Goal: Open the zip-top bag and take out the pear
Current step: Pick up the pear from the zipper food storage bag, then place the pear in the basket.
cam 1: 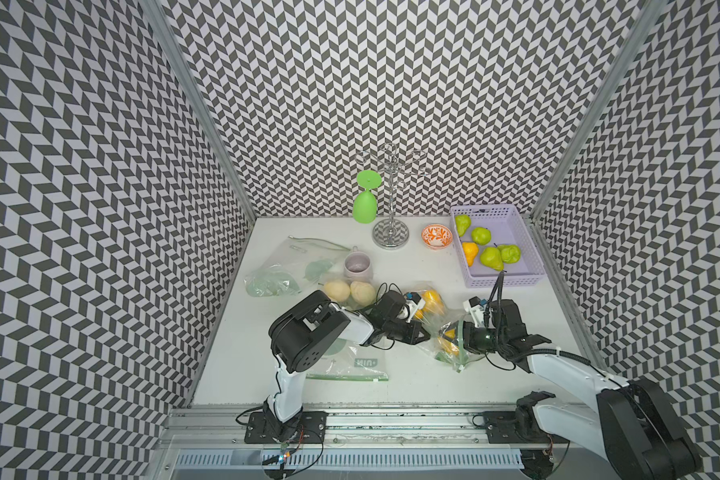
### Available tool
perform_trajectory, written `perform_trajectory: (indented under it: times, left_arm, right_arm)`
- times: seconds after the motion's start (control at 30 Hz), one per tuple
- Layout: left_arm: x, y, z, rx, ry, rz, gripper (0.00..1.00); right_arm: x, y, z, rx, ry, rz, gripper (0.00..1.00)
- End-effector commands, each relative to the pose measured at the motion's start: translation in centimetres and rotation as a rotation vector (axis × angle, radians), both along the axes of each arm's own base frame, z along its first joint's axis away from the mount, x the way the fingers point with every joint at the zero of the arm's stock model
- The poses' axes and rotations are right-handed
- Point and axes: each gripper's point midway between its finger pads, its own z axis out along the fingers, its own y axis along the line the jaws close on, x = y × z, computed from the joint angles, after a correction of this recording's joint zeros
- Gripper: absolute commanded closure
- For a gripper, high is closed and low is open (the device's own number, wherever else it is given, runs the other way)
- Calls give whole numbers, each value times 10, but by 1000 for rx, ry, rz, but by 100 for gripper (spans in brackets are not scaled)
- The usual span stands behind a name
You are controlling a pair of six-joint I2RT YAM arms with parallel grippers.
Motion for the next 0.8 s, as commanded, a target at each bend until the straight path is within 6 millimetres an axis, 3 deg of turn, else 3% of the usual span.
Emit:
perform_trajectory:
  times: [0.0, 0.17, 0.23, 0.3, 0.47, 0.63, 0.77]
  left_arm:
    - [14, 48, -37, 154, 54, 141, 91]
    - [27, 77, -33, 144, 56, 222, 92]
    - [28, 77, -26, 126, 45, 221, 92]
    - [28, 76, -23, 117, 42, 214, 92]
    - [27, 75, -20, 107, 42, 210, 92]
    - [26, 80, -16, 91, 45, 217, 92]
    - [24, 77, -9, 62, 51, 213, 92]
  right_arm:
    - [3, -5, 6, -37, -10, -6, 28]
    - [9, -16, 11, -107, -16, -32, 29]
    - [10, -18, 13, -116, -15, -41, 33]
    - [12, -19, 15, -121, -16, -38, 44]
    - [17, -24, 25, -141, -28, -53, 45]
    - [31, -50, 54, -193, -59, -129, 46]
    - [56, -85, 97, -257, -137, -268, 46]
